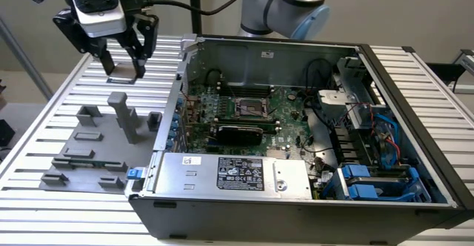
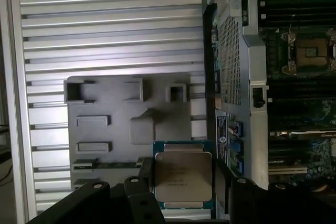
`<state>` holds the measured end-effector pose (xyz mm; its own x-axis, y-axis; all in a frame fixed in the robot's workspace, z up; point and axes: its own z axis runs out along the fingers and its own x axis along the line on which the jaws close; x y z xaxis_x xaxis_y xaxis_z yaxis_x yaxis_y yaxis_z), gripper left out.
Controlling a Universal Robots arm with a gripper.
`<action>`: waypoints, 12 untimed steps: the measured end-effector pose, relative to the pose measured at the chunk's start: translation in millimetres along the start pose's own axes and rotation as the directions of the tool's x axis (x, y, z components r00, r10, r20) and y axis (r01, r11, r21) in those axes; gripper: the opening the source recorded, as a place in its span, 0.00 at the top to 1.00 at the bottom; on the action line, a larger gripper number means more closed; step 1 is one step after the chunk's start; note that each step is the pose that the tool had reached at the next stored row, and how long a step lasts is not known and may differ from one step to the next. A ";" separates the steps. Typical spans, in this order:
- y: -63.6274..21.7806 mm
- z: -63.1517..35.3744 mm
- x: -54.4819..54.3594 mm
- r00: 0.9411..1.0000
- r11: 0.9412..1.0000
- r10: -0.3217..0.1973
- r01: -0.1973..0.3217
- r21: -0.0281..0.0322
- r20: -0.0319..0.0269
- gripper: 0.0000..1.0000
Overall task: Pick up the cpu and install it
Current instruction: 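Pick up the cpu and move it towards the insertion slot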
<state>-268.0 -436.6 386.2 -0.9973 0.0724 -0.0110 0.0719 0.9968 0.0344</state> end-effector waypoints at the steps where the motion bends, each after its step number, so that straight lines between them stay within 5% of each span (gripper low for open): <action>1: 0.5 0.0 -4.5 1.000 1.000 0.000 0.000 -0.001 0.000 0.45; 12: 5.9 -0.2 -54.3 1.000 1.000 0.000 0.000 -0.012 -0.001 0.45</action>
<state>-213.4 -434.7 387.2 -0.9973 0.0725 -0.0102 0.0719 0.9963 0.0461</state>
